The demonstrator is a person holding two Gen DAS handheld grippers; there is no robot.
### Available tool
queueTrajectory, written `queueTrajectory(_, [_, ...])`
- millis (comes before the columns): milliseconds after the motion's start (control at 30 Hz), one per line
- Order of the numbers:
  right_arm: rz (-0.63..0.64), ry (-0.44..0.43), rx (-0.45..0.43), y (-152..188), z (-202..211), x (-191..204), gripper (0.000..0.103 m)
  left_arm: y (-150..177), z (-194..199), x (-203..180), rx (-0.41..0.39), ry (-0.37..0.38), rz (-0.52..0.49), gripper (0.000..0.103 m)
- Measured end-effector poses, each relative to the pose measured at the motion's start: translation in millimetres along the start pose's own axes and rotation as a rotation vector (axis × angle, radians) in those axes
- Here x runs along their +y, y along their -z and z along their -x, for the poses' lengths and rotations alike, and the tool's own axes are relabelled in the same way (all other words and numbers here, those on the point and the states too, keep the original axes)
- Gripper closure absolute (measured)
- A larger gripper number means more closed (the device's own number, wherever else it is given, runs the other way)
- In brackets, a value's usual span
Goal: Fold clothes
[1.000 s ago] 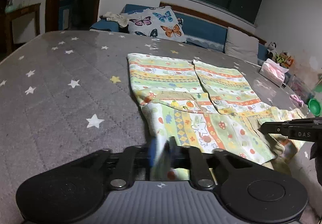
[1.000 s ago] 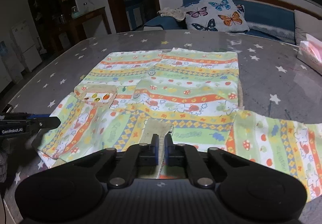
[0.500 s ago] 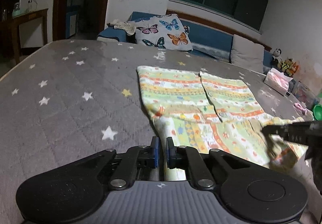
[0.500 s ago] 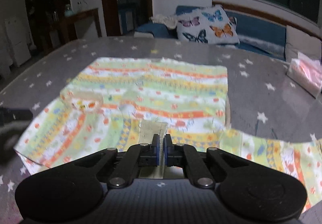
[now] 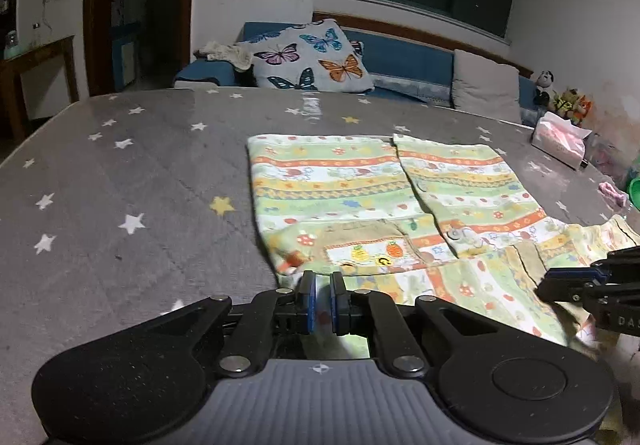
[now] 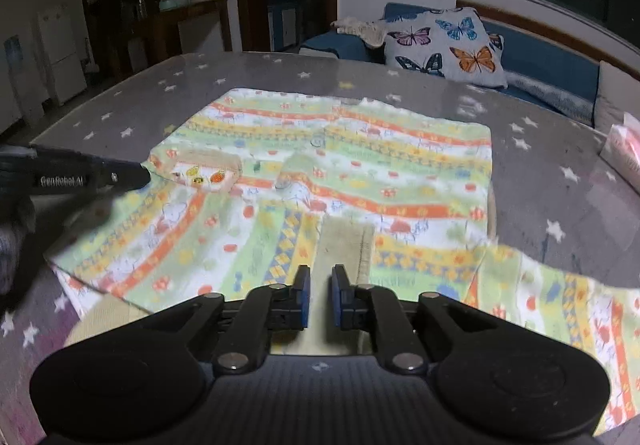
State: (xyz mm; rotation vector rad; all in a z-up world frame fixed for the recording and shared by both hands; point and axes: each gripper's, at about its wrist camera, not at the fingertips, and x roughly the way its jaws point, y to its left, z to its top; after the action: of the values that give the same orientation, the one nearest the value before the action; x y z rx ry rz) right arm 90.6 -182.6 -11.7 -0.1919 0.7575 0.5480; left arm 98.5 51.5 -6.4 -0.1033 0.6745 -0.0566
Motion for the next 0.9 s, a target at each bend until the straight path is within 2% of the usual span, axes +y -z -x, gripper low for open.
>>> queueTrajectory(100, [-0.001, -0.005, -0.018, 1, 12, 0, 0.082, 3, 16, -4, -0.023, 0.012, -0.036, 0.094])
queueTrajectory(167, [0.006, -0.017, -0.031, 4, 20, 1, 0.069, 8, 27, -10, -0.039, 0.032, -0.073, 0.091])
queueTrajectory(267, [0.015, -0.02, -0.029, 10, 24, 2, 0.066, 18, 32, -20, -0.036, 0.034, -0.125, 0.064])
queueTrajectory(333, [0.005, -0.013, -0.028, 15, 26, 0, 0.065, 25, 34, -26, -0.03, 0.029, -0.156, 0.059])
queueTrajectory(367, [0.0, -0.01, -0.029, 17, 27, -2, 0.062, 24, 34, -29, -0.032, 0.031, -0.159, 0.058])
queueTrajectory(400, [-0.005, -0.006, -0.03, 19, 29, -3, 0.058, 24, 34, -31, -0.034, 0.033, -0.161, 0.052])
queueTrajectory(433, [-0.02, -0.002, -0.037, 21, 33, -6, 0.051, 24, 35, -33, -0.036, 0.035, -0.164, 0.047])
queueTrajectory(467, [-0.035, 0.007, -0.046, 23, 37, -11, 0.049, 24, 35, -36, -0.039, 0.036, -0.166, 0.041])
queueTrajectory(533, [-0.06, 0.028, -0.062, 26, 47, -21, 0.048, 24, 36, -40, -0.043, 0.04, -0.171, 0.035])
queueTrajectory(567, [-0.077, 0.045, -0.067, 28, 50, -28, 0.043, 24, 36, -43, -0.045, 0.042, -0.174, 0.03])
queueTrajectory(633, [-0.116, 0.086, -0.075, 34, 56, -44, 0.038, 23, 36, -48, -0.053, 0.044, -0.176, 0.022])
queueTrajectory(767, [-0.189, 0.168, -0.088, 44, 67, -75, 0.038, 18, 36, -58, -0.068, 0.047, -0.18, 0.006])
queueTrajectory(900, [-0.243, 0.285, -0.1, 53, 75, -114, 0.033, 10, 37, -66, -0.084, 0.061, -0.184, 0.0])
